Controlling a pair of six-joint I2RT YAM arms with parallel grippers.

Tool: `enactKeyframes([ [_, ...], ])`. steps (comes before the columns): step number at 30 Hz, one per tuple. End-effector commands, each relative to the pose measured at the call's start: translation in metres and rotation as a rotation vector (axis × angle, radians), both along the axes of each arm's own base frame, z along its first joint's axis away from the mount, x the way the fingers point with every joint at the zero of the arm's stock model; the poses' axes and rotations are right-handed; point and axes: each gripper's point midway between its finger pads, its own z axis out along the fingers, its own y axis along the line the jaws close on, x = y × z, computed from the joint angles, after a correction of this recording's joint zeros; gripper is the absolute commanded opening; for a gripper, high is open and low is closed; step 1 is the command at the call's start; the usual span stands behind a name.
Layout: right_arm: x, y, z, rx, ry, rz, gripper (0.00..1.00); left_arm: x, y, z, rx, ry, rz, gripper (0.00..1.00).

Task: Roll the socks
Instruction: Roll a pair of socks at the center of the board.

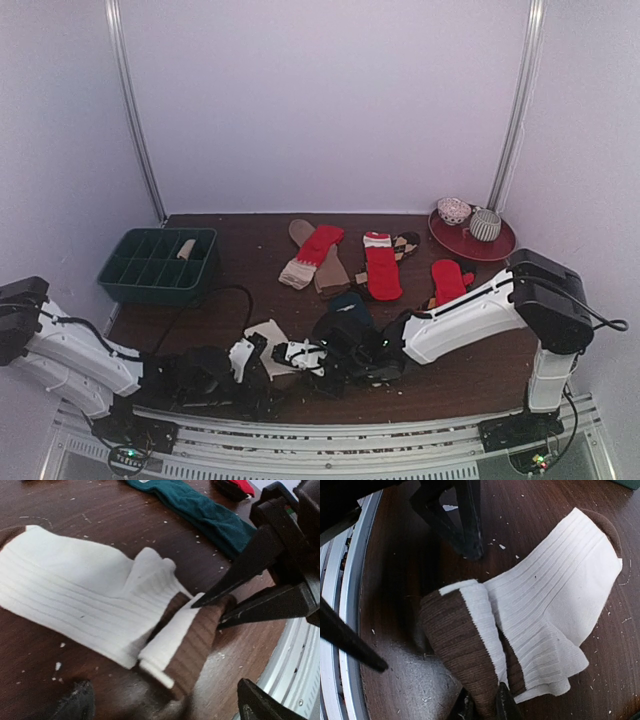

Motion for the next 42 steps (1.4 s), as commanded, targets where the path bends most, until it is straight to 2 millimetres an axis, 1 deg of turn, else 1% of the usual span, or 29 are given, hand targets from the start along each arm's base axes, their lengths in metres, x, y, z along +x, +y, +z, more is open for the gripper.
enactKeyframes([
  [1,-0.008,-0.057,-0.051,-0.247,0.100,-0.134,0.12,0.012,0.044,-0.014,0.212,-0.067,0.075,0.98],
  [3,-0.007,-0.062,-0.054,-0.267,0.107,-0.165,0.12,0.017,0.056,-0.008,0.224,-0.088,0.124,0.98],
  [6,-0.001,-0.074,-0.058,-0.309,0.113,-0.257,0.12,0.026,0.070,0.009,0.215,-0.135,0.195,0.98],
  [8,0.008,-0.083,-0.058,-0.327,0.103,-0.340,0.12,0.033,0.078,0.023,0.203,-0.180,0.241,0.98],
  [10,0.015,-0.089,-0.059,-0.340,0.107,-0.405,0.12,0.040,0.082,0.042,0.164,-0.231,0.280,0.98],
  [13,0.028,-0.096,-0.054,-0.340,0.107,-0.480,0.12,0.049,0.081,0.073,0.096,-0.316,0.312,0.98],
  [15,0.036,-0.097,-0.051,-0.334,0.117,-0.508,0.12,0.057,0.082,0.090,0.068,-0.372,0.342,0.98],
  [17,0.043,-0.099,-0.049,-0.336,0.133,-0.522,0.12,0.065,0.086,0.099,0.071,-0.424,0.382,0.98],
  [19,0.047,-0.097,-0.050,-0.339,0.165,-0.512,0.12,0.071,0.080,0.107,0.070,-0.483,0.362,0.98],
  [20,0.047,-0.094,-0.051,-0.335,0.190,-0.499,0.12,0.074,0.071,0.115,0.037,-0.508,0.335,0.98],
  [22,0.046,-0.090,-0.055,-0.336,0.245,-0.467,0.12,0.077,0.054,0.114,0.024,-0.545,0.249,0.98],
  [23,0.045,-0.089,-0.057,-0.342,0.272,-0.454,0.13,0.075,0.043,0.117,-0.008,-0.572,0.191,0.98],
  [24,0.043,-0.089,-0.060,-0.349,0.299,-0.437,0.12,0.069,0.032,0.117,-0.035,-0.610,0.115,0.97],
  [25,0.041,-0.088,-0.062,-0.352,0.324,-0.421,0.12,0.063,0.021,0.122,-0.080,-0.649,0.050,0.96],
  [27,0.037,-0.087,-0.065,-0.348,0.374,-0.392,0.12,0.051,0.014,0.119,-0.126,-0.714,-0.041,0.92],
  [29,0.029,-0.082,-0.066,-0.325,0.444,-0.347,0.12,0.047,0.006,0.120,-0.141,-0.758,-0.098,0.88],
  [31,0.019,-0.077,-0.063,-0.296,0.504,-0.281,0.12,0.044,-0.008,0.117,-0.127,-0.766,-0.180,0.81],
  [32,0.014,-0.075,-0.062,-0.286,0.525,-0.254,0.12,0.044,-0.014,0.116,-0.116,-0.767,-0.210,0.78],
  [34,0.004,-0.075,-0.063,-0.287,0.571,-0.197,0.12,0.044,-0.026,0.116,-0.108,-0.773,-0.251,0.76],
  [38,-0.009,-0.076,-0.066,-0.280,0.626,-0.135,0.12,0.051,-0.036,0.108,-0.106,-0.766,-0.294,0.75],
  [40,-0.015,-0.077,-0.065,-0.274,0.645,-0.113,0.12,0.057,-0.040,0.100,-0.100,-0.746,-0.317,0.73],
  [42,-0.016,-0.080,-0.066,-0.279,0.643,-0.115,0.12,0.058,-0.047,0.086,-0.078,-0.713,-0.354,0.71],
])
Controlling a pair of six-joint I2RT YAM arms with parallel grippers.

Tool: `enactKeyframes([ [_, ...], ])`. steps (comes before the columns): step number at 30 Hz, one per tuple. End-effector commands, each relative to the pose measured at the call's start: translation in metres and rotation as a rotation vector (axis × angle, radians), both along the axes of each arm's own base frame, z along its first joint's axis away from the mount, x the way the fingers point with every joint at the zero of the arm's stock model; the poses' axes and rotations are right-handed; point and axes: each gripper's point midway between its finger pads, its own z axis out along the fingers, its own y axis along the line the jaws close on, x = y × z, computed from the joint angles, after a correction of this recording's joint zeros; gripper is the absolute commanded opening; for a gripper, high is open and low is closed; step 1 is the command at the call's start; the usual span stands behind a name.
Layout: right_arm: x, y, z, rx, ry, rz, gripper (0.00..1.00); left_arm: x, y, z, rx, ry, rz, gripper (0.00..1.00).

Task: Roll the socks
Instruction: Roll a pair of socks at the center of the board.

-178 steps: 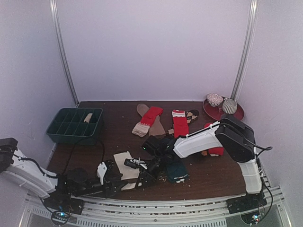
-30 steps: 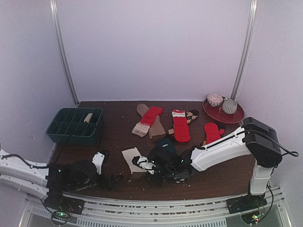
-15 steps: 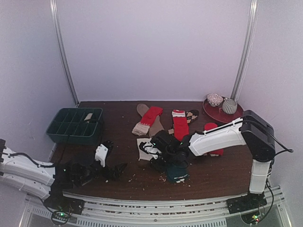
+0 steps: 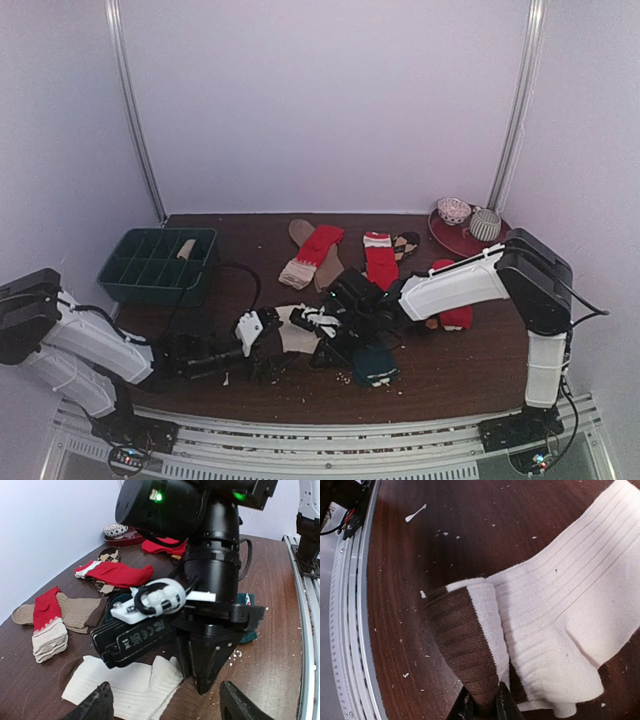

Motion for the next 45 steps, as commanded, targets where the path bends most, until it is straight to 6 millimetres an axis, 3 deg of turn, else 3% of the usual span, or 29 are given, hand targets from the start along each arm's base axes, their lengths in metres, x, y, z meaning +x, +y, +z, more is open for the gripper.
enactKeyframes([
  [1,-0.055,-0.056,-0.062,-0.235,0.206,0.066,0.12,-0.003,-0.021,-0.004,0.002,-0.010,-0.116,0.70],
  [6,-0.051,-0.061,-0.064,-0.248,0.200,0.053,0.12,-0.009,-0.021,-0.029,0.027,0.064,-0.133,0.65],
  [10,-0.046,-0.061,-0.066,-0.252,0.200,0.036,0.12,-0.017,-0.022,-0.038,0.025,0.113,-0.171,0.64],
  [16,-0.046,-0.063,-0.070,-0.271,0.207,0.037,0.12,-0.010,-0.020,-0.059,0.068,0.143,-0.123,0.57],
  [25,-0.049,-0.069,-0.072,-0.288,0.218,0.042,0.12,-0.001,-0.012,-0.068,0.077,0.140,-0.054,0.48],
  [32,-0.050,-0.068,-0.074,-0.284,0.231,0.038,0.12,-0.002,-0.018,-0.084,0.116,0.190,-0.067,0.27],
  [35,-0.049,-0.068,-0.072,-0.280,0.225,0.036,0.12,-0.004,-0.015,-0.092,0.124,0.223,-0.061,0.00],
  [41,-0.038,-0.056,-0.051,-0.203,0.156,0.024,0.27,-0.007,-0.004,-0.110,0.152,0.358,0.011,0.00],
  [45,-0.020,-0.041,-0.009,-0.045,0.001,0.004,0.38,-0.012,0.008,-0.125,0.186,0.491,0.077,0.00],
])
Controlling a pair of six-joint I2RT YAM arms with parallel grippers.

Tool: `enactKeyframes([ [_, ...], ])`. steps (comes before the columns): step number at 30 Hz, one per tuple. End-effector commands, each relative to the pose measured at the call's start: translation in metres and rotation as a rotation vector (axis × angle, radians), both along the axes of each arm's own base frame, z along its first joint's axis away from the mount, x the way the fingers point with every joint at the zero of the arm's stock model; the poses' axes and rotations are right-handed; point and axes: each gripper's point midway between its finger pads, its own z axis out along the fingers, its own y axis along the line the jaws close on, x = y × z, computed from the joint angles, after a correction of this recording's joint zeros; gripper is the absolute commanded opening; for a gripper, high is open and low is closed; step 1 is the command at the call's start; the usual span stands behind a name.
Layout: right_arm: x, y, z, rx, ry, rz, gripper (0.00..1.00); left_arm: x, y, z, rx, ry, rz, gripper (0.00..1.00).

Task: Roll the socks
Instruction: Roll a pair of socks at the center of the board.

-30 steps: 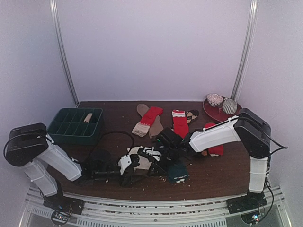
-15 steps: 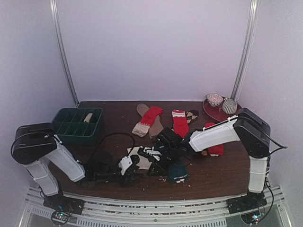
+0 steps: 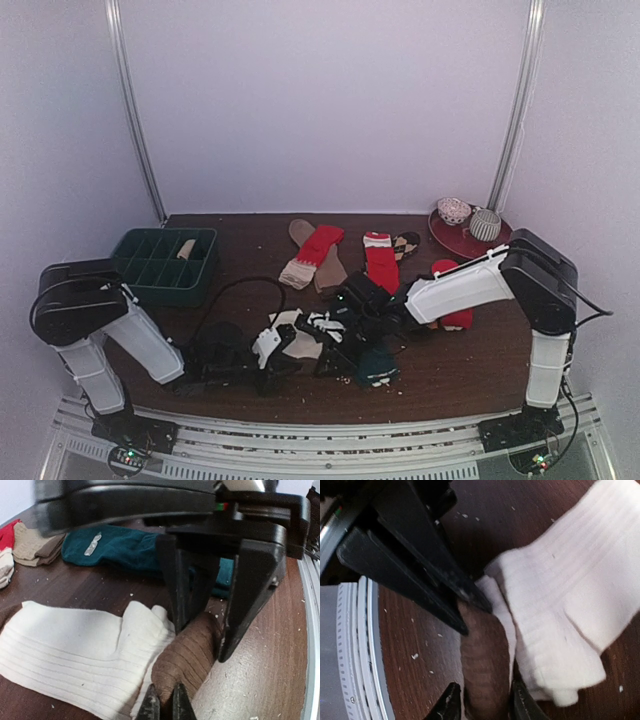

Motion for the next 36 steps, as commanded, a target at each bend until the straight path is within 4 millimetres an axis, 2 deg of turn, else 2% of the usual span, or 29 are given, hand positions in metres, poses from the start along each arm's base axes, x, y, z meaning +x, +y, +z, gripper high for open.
enactKeyframes([
  [1,-0.002,-0.029,0.006,-0.027,-0.094,-0.061,0.42,-0.011,0.024,-0.039,0.124,0.223,0.100,0.00],
  [4,0.000,-0.027,0.054,0.177,-0.314,-0.038,0.56,-0.016,0.033,-0.044,0.142,0.312,0.146,0.00],
  [6,-0.003,-0.031,0.074,0.251,-0.496,-0.011,0.63,-0.019,0.039,-0.048,0.160,0.377,0.174,0.00],
  [10,-0.016,-0.030,0.095,0.329,-0.743,0.053,0.67,-0.026,0.047,-0.050,0.171,0.472,0.203,0.00],
  [14,-0.021,-0.018,0.090,0.338,-0.798,0.125,0.68,-0.031,0.048,-0.047,0.161,0.521,0.201,0.00],
  [18,-0.029,0.002,0.073,0.312,-0.787,0.209,0.68,-0.030,0.046,-0.045,0.161,0.530,0.194,0.00],
  [21,-0.030,0.012,0.056,0.285,-0.775,0.241,0.66,-0.030,0.044,-0.043,0.154,0.539,0.185,0.00],
  [24,-0.031,0.020,0.047,0.289,-0.760,0.260,0.65,-0.031,0.044,-0.045,0.162,0.548,0.179,0.00],
  [32,-0.021,0.029,0.025,0.245,-0.766,0.251,0.61,-0.037,0.046,-0.046,0.168,0.564,0.158,0.00],
  [36,-0.013,0.030,0.018,0.224,-0.788,0.225,0.53,-0.040,0.047,-0.048,0.172,0.576,0.151,0.00],
])
